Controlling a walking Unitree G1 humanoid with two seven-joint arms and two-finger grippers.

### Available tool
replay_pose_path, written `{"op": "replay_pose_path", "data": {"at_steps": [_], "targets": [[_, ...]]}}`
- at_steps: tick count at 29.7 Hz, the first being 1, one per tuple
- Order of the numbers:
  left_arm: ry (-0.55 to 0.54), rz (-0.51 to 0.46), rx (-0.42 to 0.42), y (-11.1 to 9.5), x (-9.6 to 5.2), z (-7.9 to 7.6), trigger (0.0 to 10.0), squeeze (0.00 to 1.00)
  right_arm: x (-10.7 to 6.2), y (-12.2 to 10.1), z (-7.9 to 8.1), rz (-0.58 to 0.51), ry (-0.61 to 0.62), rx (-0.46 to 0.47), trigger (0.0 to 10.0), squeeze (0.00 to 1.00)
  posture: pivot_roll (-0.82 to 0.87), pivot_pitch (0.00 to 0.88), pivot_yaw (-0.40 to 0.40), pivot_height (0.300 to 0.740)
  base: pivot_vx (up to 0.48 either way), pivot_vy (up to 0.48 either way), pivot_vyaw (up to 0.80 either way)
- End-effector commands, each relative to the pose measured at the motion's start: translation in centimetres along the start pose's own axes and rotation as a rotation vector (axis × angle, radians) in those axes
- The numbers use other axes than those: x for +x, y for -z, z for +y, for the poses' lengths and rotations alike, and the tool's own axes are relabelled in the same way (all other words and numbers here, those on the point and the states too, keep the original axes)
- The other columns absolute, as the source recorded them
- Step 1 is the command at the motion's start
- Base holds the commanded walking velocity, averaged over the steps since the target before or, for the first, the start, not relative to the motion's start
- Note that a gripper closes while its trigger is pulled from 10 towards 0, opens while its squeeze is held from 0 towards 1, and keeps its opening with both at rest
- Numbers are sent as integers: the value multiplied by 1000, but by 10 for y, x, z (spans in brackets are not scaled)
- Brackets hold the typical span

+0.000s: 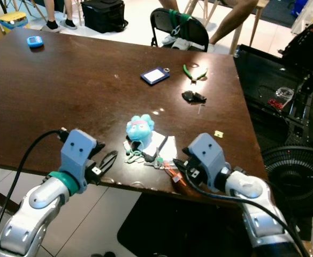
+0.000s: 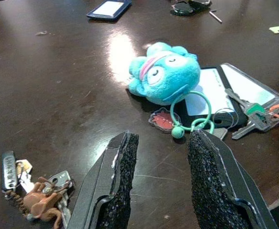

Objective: Hang keys on a hook

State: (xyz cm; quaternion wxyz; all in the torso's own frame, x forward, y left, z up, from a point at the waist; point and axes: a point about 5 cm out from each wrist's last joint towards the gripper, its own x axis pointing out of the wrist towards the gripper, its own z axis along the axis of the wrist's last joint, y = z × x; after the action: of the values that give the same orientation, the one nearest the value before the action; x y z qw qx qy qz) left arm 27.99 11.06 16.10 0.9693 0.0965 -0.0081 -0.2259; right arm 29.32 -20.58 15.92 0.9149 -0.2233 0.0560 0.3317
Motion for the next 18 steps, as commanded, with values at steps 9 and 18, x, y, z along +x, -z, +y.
{"op": "replay_pose_path", "data": {"at_steps": [9,18], "targets": [[14,5,-14,3,-1,-1,10000,0,9,1,32,15,-142,-1,10000,0,-100,107,73,740,0,0,0],[140,4,-94,2,-5,-12,10000,0,8,0,28,15,-135,7,10000,0,-102,112,74,740,0,0,0]]}}
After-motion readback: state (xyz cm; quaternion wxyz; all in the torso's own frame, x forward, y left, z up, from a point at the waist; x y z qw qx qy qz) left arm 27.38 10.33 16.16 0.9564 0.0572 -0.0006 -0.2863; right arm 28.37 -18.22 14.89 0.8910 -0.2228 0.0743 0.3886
